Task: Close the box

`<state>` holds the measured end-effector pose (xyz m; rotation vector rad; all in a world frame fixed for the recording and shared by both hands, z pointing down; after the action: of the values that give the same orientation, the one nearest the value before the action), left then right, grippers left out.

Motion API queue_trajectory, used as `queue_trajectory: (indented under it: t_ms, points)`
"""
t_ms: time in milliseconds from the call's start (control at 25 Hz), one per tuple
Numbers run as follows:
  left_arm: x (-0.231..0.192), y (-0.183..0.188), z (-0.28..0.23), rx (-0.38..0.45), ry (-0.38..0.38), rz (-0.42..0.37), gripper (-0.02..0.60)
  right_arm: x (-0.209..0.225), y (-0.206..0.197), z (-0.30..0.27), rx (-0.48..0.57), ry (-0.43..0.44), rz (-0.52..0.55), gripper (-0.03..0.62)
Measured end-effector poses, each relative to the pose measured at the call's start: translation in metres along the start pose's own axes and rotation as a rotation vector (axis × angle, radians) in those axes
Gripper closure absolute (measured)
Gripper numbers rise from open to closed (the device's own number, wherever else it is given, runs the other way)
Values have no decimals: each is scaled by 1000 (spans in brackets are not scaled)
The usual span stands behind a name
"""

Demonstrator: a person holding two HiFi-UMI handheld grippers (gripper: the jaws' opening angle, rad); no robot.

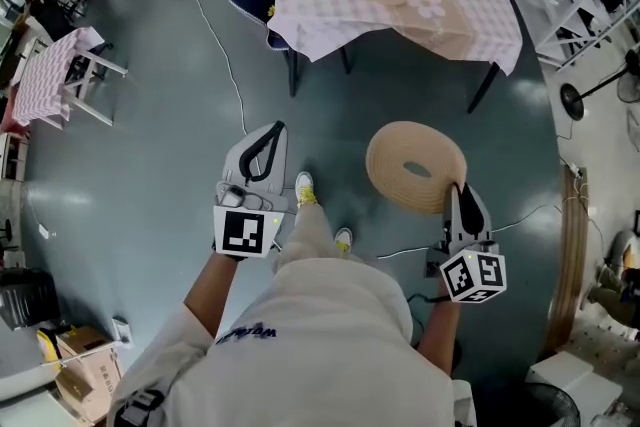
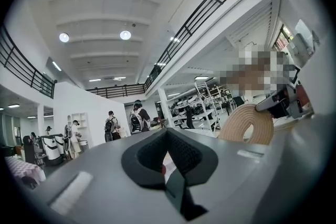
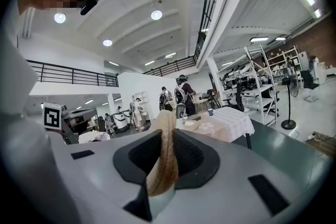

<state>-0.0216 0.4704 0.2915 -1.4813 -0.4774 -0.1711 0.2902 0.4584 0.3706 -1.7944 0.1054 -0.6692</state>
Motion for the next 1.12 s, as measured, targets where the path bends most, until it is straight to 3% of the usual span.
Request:
queue_trajectory:
  t_ms: [80, 280, 400, 600, 880, 1120]
  points:
    - [-4, -5, -4, -12, -3, -12, 580, 1, -3, -8, -18, -10, 0, 522]
    - [-23, -27, -25, -53, 7, 69, 580, -5, 3, -37, -40, 2, 12, 522]
    - [-32, -33, -47, -68, -4, 59, 580, -3, 13, -60, -45, -14, 4, 522]
    - [-58, -39, -88, -52, -55, 25, 580, 1, 16, -108, -71, -72, -30, 522]
    - [-104, -78, -130, -56, -89, 109, 580, -34, 26, -177, -60, -74, -14, 522]
    - [-133, -97, -159, -9, -143, 110, 580, -59, 45, -229, -24, -67, -81, 522]
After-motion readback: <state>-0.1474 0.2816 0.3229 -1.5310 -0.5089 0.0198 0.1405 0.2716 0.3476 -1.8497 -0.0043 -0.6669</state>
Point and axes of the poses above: the fingertips, and each gripper's own axes: z backward along the fingers, x to its right, y out of its top, the point moved 1 cm from there along z, backward along the fingers, and after that the axes turned 7 degrees about -z, right-handed, at the moved point
